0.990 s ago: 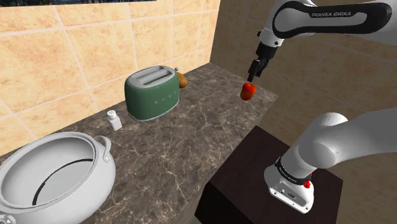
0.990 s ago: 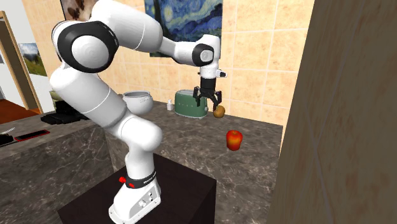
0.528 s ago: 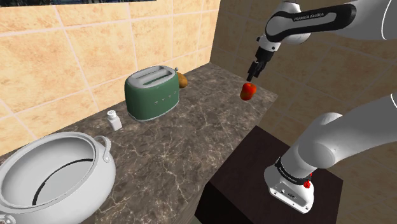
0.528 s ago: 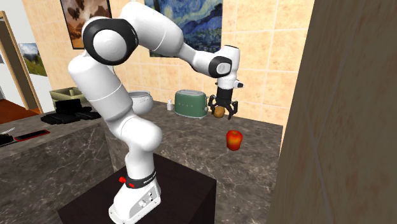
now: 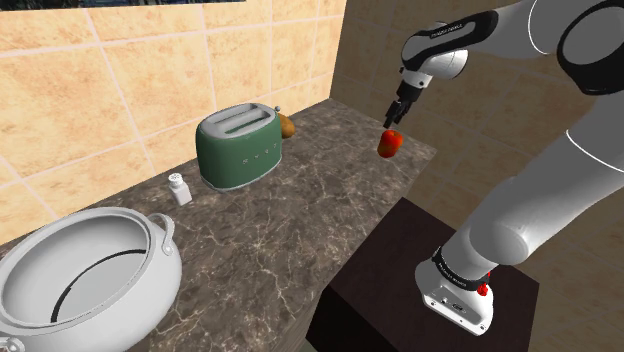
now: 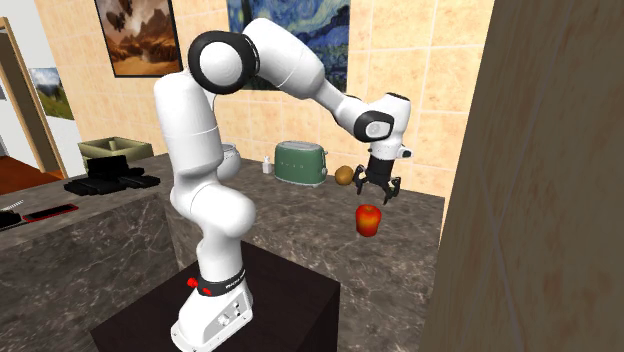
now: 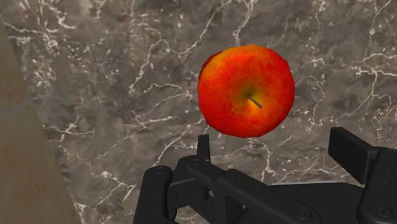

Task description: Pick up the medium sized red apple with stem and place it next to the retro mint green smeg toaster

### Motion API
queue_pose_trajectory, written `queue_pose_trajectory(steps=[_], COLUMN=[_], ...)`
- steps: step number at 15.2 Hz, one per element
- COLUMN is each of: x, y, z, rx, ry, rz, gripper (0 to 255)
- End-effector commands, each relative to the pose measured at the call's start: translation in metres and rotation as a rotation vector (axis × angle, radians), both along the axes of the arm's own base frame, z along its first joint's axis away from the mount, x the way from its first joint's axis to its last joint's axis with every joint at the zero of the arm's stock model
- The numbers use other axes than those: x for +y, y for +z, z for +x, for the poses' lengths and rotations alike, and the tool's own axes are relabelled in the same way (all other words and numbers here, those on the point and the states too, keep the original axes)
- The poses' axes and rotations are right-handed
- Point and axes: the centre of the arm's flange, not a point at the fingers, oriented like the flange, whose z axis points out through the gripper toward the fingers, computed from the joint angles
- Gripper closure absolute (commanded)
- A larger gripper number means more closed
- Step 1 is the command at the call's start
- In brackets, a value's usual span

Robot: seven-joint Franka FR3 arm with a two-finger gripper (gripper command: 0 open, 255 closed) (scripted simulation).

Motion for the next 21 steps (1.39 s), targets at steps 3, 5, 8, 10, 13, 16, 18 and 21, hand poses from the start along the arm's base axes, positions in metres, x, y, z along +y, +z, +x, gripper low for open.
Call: queue_pose_trajectory(steps=[3, 5, 8, 10, 13, 16, 18, 21], x=[-0.006, -0.004, -0.002, -0.002, -0.002, -0.002, -0.002, -0.002], y=[-0.02, -0.031, -0.044, -0.044, -0.044, -0.044, -0.044, -0.045], z=[0.003, 0.004, 0.005, 0.005, 0.005, 0.005, 0.005, 0.005], rx=[-0.004, -0.004, -0.004, -0.004, -0.004, -0.003, -0.003, -0.004], ry=[0.0, 0.0, 0.0, 0.0, 0.0, 0.0, 0.0, 0.0], rz=[0.003, 0.003, 0.003, 0.003, 0.003, 0.003, 0.003, 0.003], gripper=[0, 0, 0, 0, 0, 255, 255, 255])
